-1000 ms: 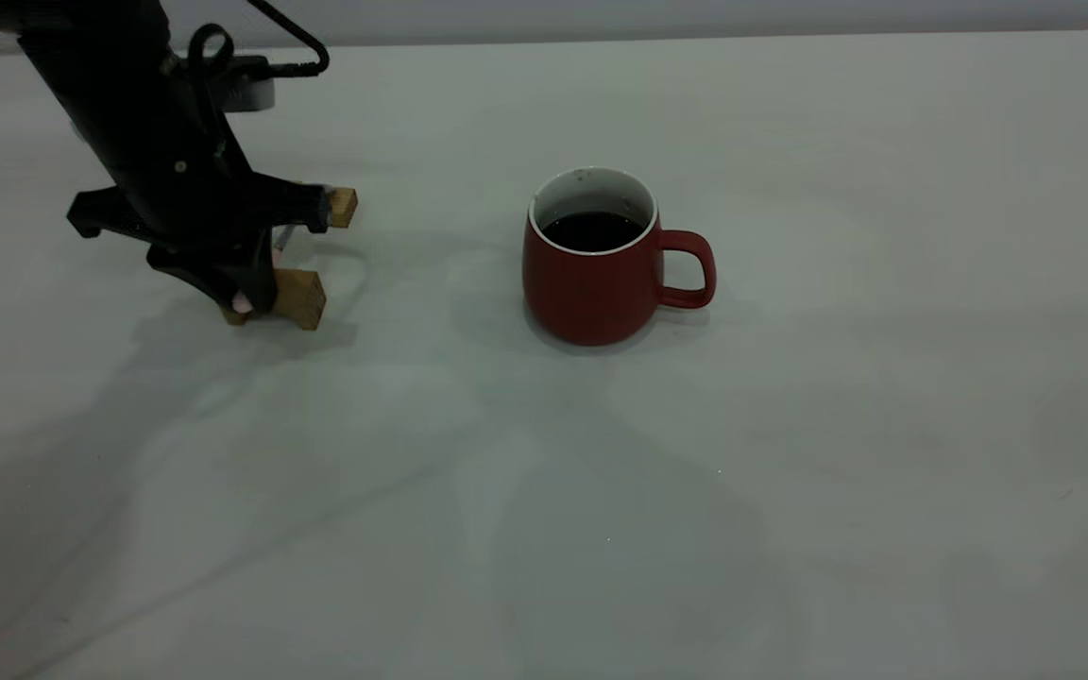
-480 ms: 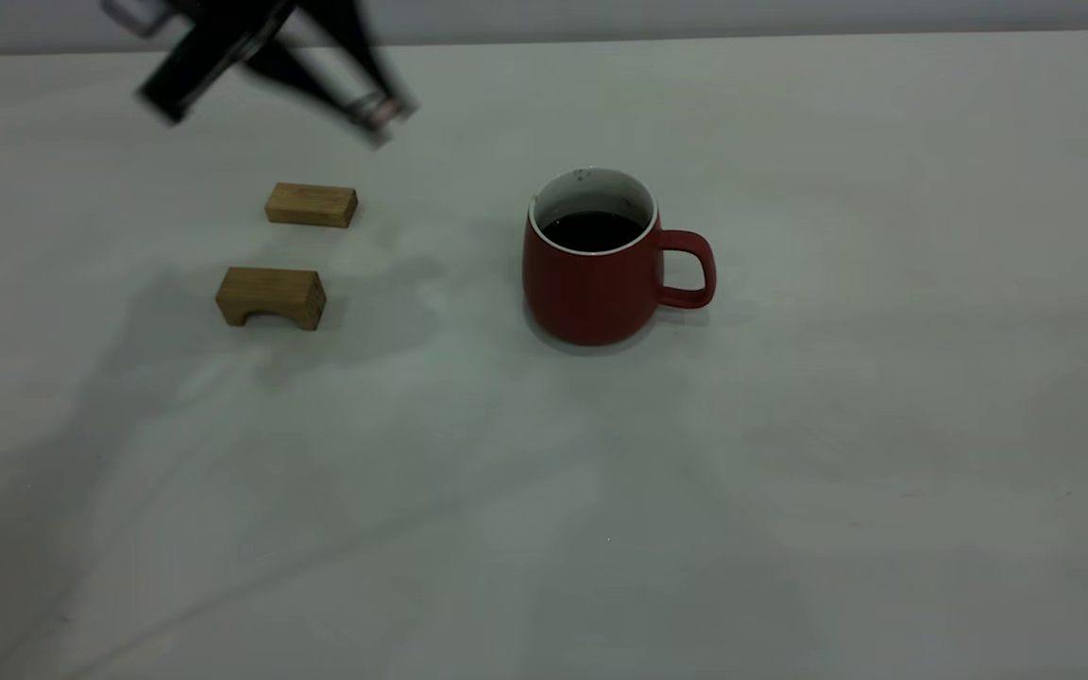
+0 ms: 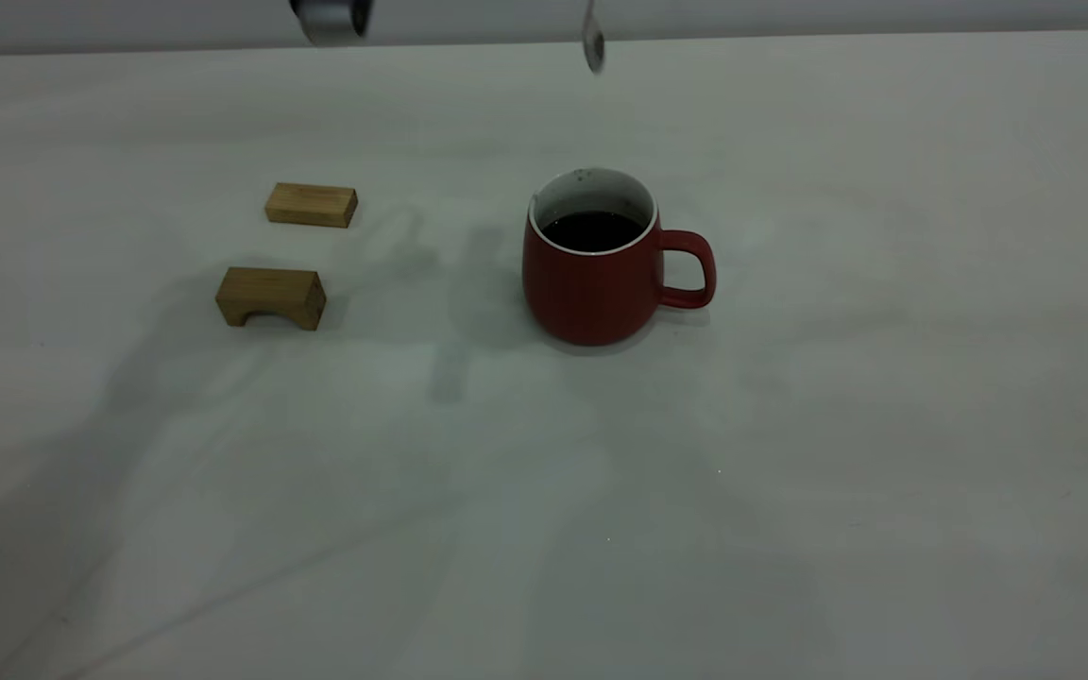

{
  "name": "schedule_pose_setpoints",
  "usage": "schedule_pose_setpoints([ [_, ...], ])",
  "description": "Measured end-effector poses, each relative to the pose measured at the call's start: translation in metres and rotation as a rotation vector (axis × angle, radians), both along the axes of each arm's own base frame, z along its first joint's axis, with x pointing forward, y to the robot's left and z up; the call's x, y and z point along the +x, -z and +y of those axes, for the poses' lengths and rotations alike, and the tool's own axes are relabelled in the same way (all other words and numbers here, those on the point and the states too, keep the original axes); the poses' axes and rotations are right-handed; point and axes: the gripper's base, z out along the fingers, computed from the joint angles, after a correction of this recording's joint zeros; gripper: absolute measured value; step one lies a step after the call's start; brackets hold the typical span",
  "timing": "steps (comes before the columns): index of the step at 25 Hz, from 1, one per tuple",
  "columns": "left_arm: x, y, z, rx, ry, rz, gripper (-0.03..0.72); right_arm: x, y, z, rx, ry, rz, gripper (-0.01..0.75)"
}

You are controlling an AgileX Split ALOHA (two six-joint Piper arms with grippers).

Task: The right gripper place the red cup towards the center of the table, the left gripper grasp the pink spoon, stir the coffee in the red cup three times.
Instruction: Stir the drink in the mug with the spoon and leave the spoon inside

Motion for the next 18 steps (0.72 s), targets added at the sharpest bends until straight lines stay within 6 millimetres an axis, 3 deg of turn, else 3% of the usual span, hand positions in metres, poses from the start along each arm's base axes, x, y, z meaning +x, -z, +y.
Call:
schedule_pose_setpoints([
  [5, -0.002, 0.019, -0.009, 0.019, -0.048, 0.237, 0.177, 0.000, 0.000, 0.000, 0.000, 0.000, 0.000, 0.587],
  [11, 0.002, 0.030, -0.011, 0.062, -0.107, 0.285, 0.177, 0.000, 0.000, 0.000, 0.000, 0.000, 0.000, 0.587],
  [18, 0.006, 0.073, -0.011, 0.086, -0.152, 0.357, 0.177, 0.000, 0.000, 0.000, 0.000, 0.000, -0.001, 0.587],
])
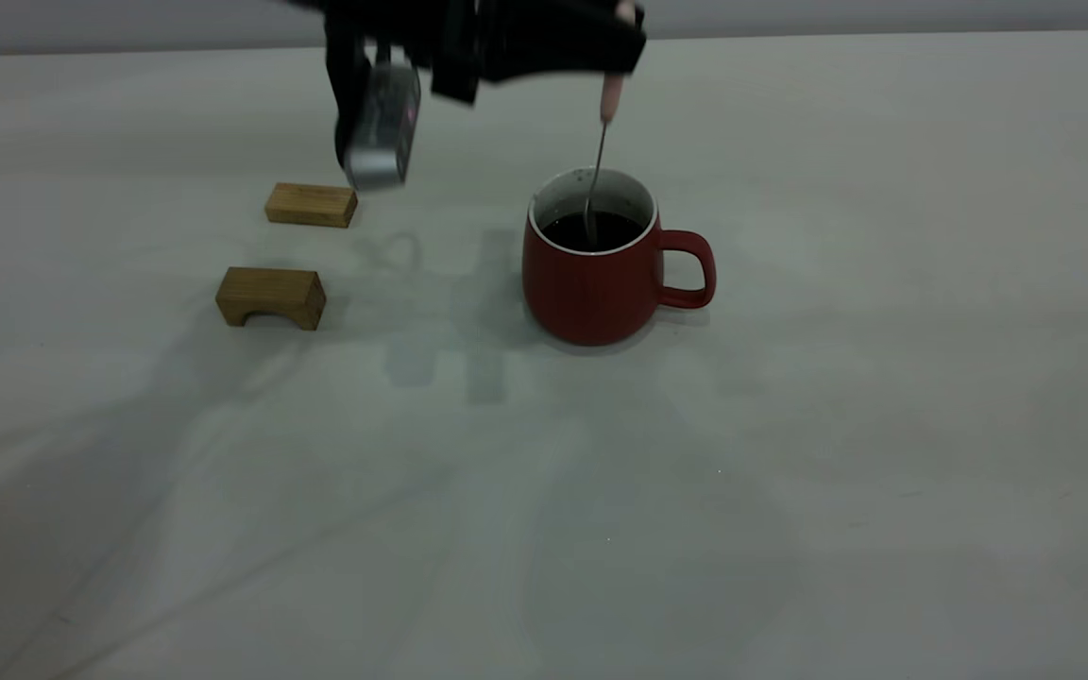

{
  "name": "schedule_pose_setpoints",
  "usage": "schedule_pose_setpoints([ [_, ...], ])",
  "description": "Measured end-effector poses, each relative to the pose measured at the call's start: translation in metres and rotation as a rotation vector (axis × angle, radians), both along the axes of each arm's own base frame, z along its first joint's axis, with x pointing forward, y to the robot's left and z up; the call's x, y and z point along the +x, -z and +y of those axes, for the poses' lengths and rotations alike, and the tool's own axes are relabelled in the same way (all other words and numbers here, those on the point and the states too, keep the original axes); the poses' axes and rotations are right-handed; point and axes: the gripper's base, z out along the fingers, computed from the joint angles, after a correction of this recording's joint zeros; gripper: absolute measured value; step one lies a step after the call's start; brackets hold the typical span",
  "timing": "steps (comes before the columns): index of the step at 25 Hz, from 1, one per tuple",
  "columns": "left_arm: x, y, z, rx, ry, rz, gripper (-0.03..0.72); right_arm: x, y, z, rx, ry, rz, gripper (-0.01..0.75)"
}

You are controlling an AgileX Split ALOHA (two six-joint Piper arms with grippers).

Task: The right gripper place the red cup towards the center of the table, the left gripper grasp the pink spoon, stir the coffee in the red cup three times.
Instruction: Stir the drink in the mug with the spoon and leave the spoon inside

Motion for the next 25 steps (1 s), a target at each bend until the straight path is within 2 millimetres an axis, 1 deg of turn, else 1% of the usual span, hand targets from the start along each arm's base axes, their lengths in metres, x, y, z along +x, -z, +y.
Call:
schedule_pose_setpoints([
  [3, 0.001, 0.017, 0.001, 0.031, -0.018, 0.007, 0.177, 0.000, 0.000, 0.000, 0.000, 0.000, 0.000, 0.587],
  [5, 0.002, 0.025, 0.002, 0.055, -0.030, 0.000, 0.177, 0.000, 0.000, 0.000, 0.000, 0.000, 0.000, 0.587],
  [9, 0.007, 0.032, 0.004, 0.108, -0.032, -0.117, 0.177, 0.000, 0.000, 0.000, 0.000, 0.000, 0.000, 0.587],
  [12, 0.011, 0.031, 0.003, 0.076, -0.060, -0.167, 0.177, 0.000, 0.000, 0.000, 0.000, 0.000, 0.000, 0.587],
  [15, 0.011, 0.036, 0.000, 0.005, -0.086, -0.127, 0.177, 0.000, 0.000, 0.000, 0.000, 0.000, 0.000, 0.587],
  [19, 0.006, 0.045, -0.002, -0.059, -0.082, 0.009, 0.177, 0.000, 0.000, 0.000, 0.000, 0.000, 0.000, 0.587],
  [22, 0.003, 0.046, -0.002, -0.060, -0.080, 0.104, 0.177, 0.000, 0.000, 0.000, 0.000, 0.000, 0.000, 0.587],
  [25, 0.002, 0.045, 0.000, -0.010, -0.069, 0.147, 0.177, 0.000, 0.000, 0.000, 0.000, 0.000, 0.000, 0.587],
])
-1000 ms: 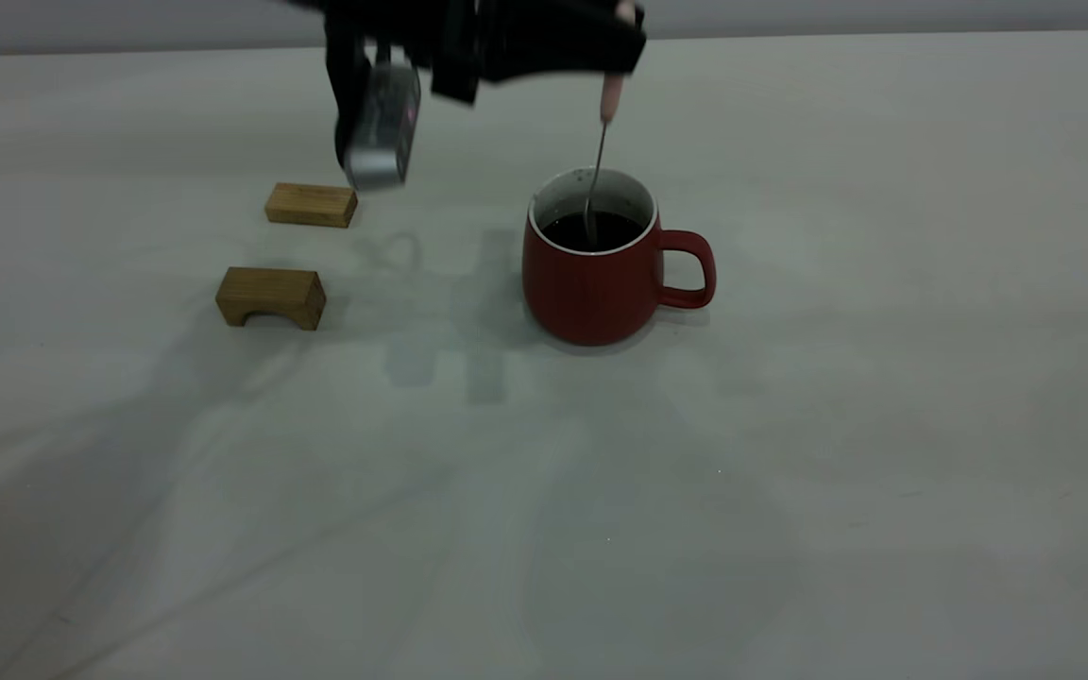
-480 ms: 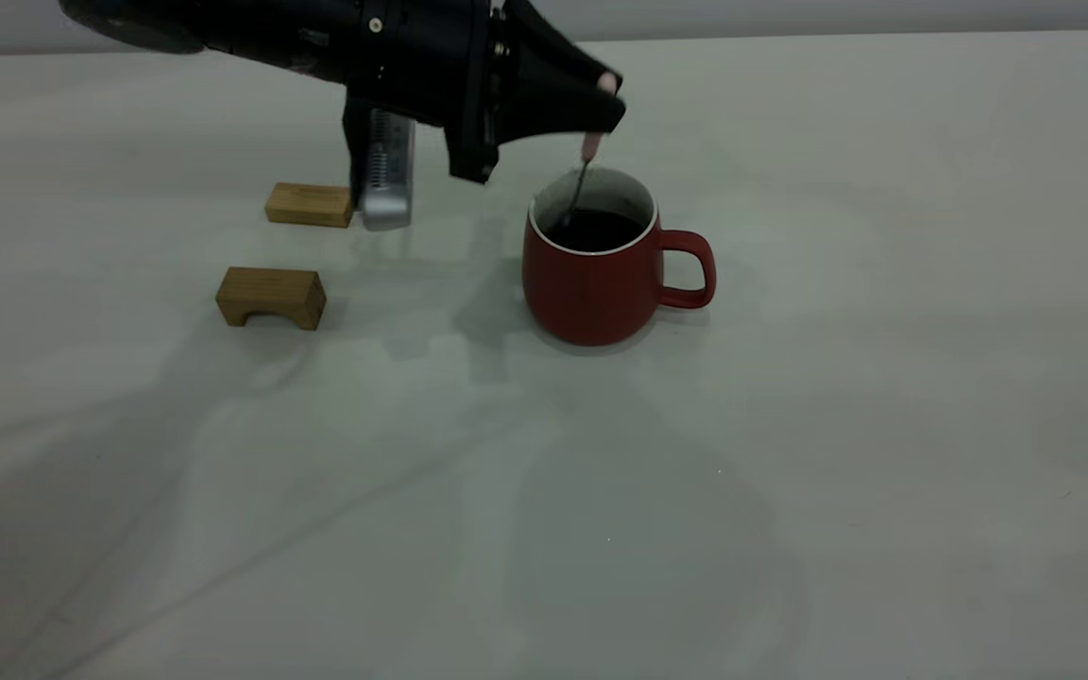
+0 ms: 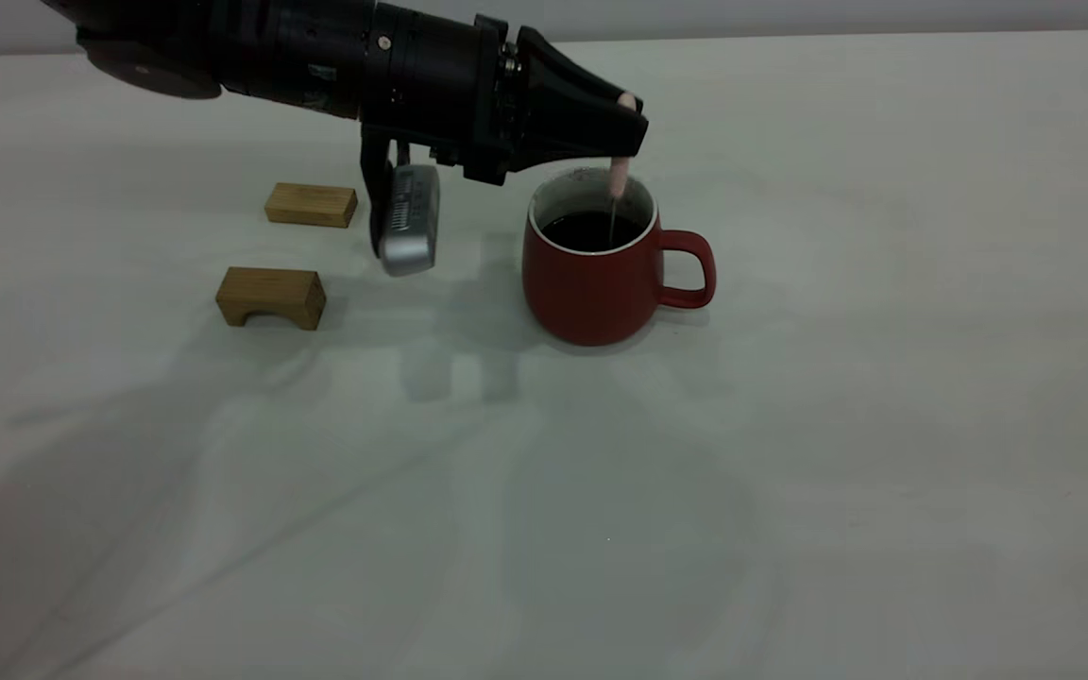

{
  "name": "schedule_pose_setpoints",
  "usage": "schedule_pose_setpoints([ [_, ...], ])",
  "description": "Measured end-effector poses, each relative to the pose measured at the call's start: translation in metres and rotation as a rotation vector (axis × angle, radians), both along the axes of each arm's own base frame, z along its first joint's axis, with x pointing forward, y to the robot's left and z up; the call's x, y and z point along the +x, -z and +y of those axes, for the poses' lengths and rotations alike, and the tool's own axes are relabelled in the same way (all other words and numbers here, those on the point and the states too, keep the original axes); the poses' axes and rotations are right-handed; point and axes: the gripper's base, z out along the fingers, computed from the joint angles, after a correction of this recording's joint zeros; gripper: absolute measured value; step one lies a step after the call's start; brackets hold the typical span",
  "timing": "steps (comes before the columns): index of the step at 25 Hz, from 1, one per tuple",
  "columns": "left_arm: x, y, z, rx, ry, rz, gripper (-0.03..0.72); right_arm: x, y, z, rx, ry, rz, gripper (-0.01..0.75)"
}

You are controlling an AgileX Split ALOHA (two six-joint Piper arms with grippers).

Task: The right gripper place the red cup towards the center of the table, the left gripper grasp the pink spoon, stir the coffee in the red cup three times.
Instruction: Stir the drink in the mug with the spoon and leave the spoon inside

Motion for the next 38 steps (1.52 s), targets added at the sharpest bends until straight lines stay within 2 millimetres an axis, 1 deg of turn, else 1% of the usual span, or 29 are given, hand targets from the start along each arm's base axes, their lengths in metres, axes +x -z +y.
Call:
schedule_pose_setpoints([
  [3, 0.003, -0.005, 0.003, 0.077, 0.009, -0.046, 0.177, 0.000, 0.000, 0.000, 0.000, 0.000, 0.000, 0.586],
  [6, 0.011, -0.006, 0.006, 0.135, 0.015, -0.158, 0.177, 0.000, 0.000, 0.000, 0.000, 0.000, 0.000, 0.586],
  [8, 0.014, -0.007, 0.006, 0.146, 0.022, -0.218, 0.177, 0.000, 0.000, 0.000, 0.000, 0.000, 0.000, 0.586],
  [10, 0.016, -0.009, 0.005, 0.112, 0.012, -0.241, 0.177, 0.000, 0.000, 0.000, 0.000, 0.000, 0.000, 0.586],
  [13, 0.015, -0.008, -0.001, 0.025, -0.001, -0.217, 0.177, 0.000, 0.000, 0.000, 0.000, 0.000, 0.000, 0.586],
  [16, 0.010, -0.005, -0.006, -0.024, 0.008, -0.137, 0.177, 0.000, 0.000, 0.000, 0.000, 0.000, 0.000, 0.586],
  [19, 0.006, -0.005, -0.007, -0.006, 0.017, -0.036, 0.177, 0.000, 0.000, 0.000, 0.000, 0.000, 0.000, 0.586],
  [21, 0.004, -0.007, -0.005, 0.045, 0.036, -0.025, 0.177, 0.000, 0.000, 0.000, 0.000, 0.000, 0.000, 0.586],
  [23, 0.006, -0.010, -0.003, 0.109, 0.042, -0.071, 0.177, 0.000, 0.000, 0.000, 0.000, 0.000, 0.000, 0.586],
  [26, 0.011, -0.014, 0.000, 0.176, 0.047, -0.199, 0.177, 0.000, 0.000, 0.000, 0.000, 0.000, 0.000, 0.586],
  [29, 0.014, -0.015, -0.001, 0.157, 0.044, -0.276, 0.177, 0.000, 0.000, 0.000, 0.000, 0.000, 0.000, 0.586],
  [31, 0.014, -0.016, -0.004, 0.098, 0.036, -0.268, 0.177, 0.000, 0.000, 0.000, 0.000, 0.000, 0.000, 0.586],
  [34, 0.009, -0.015, -0.007, 0.001, 0.051, -0.203, 0.177, 0.000, 0.000, 0.000, 0.000, 0.000, 0.000, 0.586],
  [38, 0.003, -0.012, -0.007, -0.004, 0.075, -0.070, 0.177, 0.000, 0.000, 0.000, 0.000, 0.000, 0.000, 0.586],
])
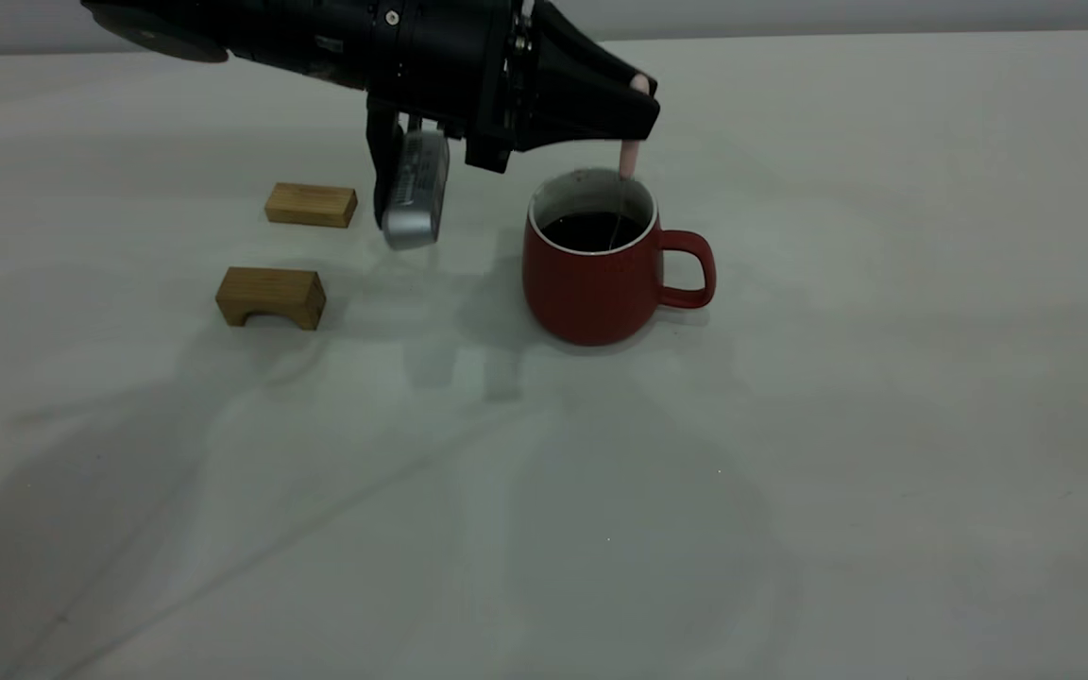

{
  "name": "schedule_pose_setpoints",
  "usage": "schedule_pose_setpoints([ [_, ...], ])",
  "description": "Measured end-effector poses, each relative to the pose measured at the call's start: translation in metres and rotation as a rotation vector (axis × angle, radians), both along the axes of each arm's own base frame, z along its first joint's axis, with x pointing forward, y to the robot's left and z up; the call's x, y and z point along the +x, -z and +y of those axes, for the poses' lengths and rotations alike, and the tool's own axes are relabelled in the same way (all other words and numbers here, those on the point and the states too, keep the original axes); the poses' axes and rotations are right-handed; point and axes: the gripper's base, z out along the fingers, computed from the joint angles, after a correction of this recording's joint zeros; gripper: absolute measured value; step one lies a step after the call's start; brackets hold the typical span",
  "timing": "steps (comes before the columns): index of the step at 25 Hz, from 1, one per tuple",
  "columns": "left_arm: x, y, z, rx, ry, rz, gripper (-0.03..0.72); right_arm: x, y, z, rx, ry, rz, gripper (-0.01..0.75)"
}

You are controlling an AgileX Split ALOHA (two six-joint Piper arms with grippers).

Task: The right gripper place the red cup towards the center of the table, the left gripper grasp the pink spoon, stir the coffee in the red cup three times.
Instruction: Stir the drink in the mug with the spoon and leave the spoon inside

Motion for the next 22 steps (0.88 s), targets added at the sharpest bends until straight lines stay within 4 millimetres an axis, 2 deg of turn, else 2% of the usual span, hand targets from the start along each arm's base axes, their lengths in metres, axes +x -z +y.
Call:
schedule_pose_setpoints([
  [4, -0.001, 0.006, 0.003, 0.079, 0.016, 0.007, 0.177, 0.000, 0.000, 0.000, 0.000, 0.000, 0.000, 0.586],
  [8, 0.005, 0.009, 0.004, 0.137, 0.039, -0.164, 0.177, 0.000, 0.000, 0.000, 0.000, 0.000, 0.000, 0.586],
  [12, 0.010, 0.008, 0.003, 0.110, 0.037, -0.290, 0.177, 0.000, 0.000, 0.000, 0.000, 0.000, 0.000, 0.586],
  [17, 0.002, 0.002, -0.005, -0.026, 0.050, -0.176, 0.177, 0.000, 0.000, 0.000, 0.000, 0.000, 0.000, 0.586],
  [22, -0.003, 0.007, -0.003, 0.023, 0.052, -0.021, 0.177, 0.000, 0.000, 0.000, 0.000, 0.000, 0.000, 0.586],
])
